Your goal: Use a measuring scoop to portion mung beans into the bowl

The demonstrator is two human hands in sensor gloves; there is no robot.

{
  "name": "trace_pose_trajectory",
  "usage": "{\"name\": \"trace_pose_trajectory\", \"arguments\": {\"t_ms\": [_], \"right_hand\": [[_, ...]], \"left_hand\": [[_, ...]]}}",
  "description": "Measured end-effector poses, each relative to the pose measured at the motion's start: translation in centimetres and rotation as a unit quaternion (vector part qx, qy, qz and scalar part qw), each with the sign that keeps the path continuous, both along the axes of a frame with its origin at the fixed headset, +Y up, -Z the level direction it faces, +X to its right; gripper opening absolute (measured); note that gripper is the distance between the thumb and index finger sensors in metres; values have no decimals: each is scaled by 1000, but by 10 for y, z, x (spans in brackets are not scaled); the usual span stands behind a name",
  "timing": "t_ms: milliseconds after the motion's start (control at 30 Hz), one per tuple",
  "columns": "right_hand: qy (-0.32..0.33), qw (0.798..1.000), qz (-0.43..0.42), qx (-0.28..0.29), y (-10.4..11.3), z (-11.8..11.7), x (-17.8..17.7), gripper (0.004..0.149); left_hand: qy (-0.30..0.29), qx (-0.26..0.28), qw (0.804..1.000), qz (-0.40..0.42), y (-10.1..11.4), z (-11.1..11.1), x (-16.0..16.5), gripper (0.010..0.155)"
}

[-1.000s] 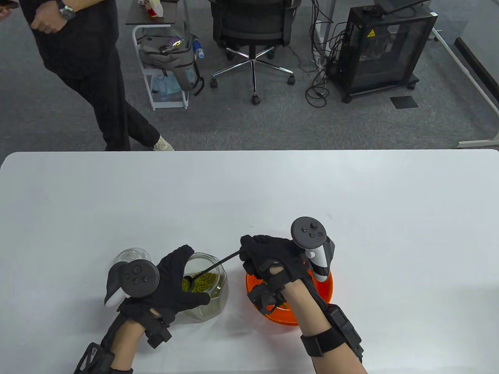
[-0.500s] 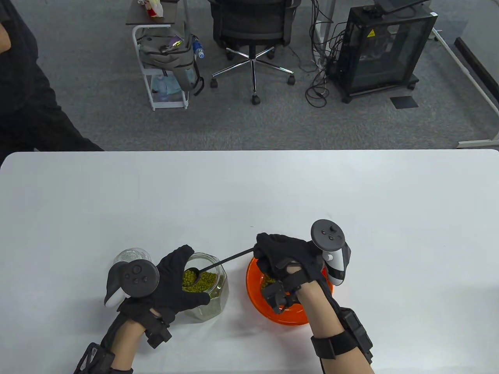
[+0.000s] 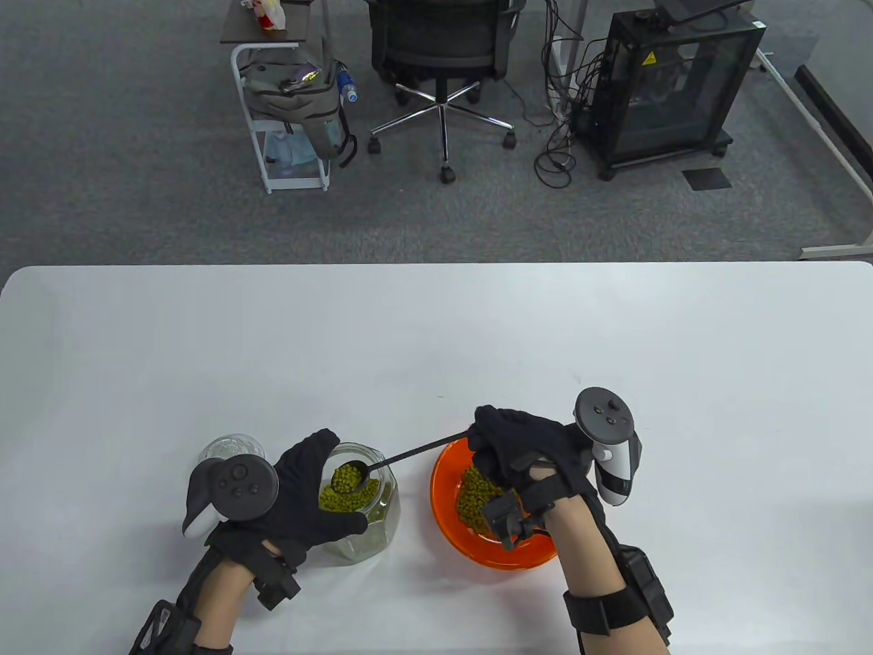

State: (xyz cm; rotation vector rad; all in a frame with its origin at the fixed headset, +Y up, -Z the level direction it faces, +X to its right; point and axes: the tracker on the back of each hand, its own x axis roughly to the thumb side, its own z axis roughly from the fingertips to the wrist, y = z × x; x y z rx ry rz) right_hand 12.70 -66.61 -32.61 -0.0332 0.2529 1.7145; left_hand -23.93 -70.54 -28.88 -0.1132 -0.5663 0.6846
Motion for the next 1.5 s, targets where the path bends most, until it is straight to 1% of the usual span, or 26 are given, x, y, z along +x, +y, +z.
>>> {"name": "trace_pose_trajectory", "arguments": {"t_ms": [300, 733, 1067, 1333, 1500], "right_hand": [[-16, 999, -35, 0, 2, 4, 32, 44], [-59, 997, -53, 4, 0, 13, 102, 44], [-92, 995, -33, 3, -11, 20, 148, 44], [-108, 994, -17, 6, -23, 26, 171, 44], [-116, 993, 26, 10, -26, 30, 180, 44]], "left_hand": [[0, 0, 1000, 0, 0, 0, 0, 125], [0, 0, 1000, 0, 0, 0, 0, 125], [-1, -1, 1000, 1, 0, 0, 0, 125], [-1, -1, 1000, 4, -1, 0, 0, 125], [-2, -2, 1000, 4, -1, 0, 0, 125]]}}
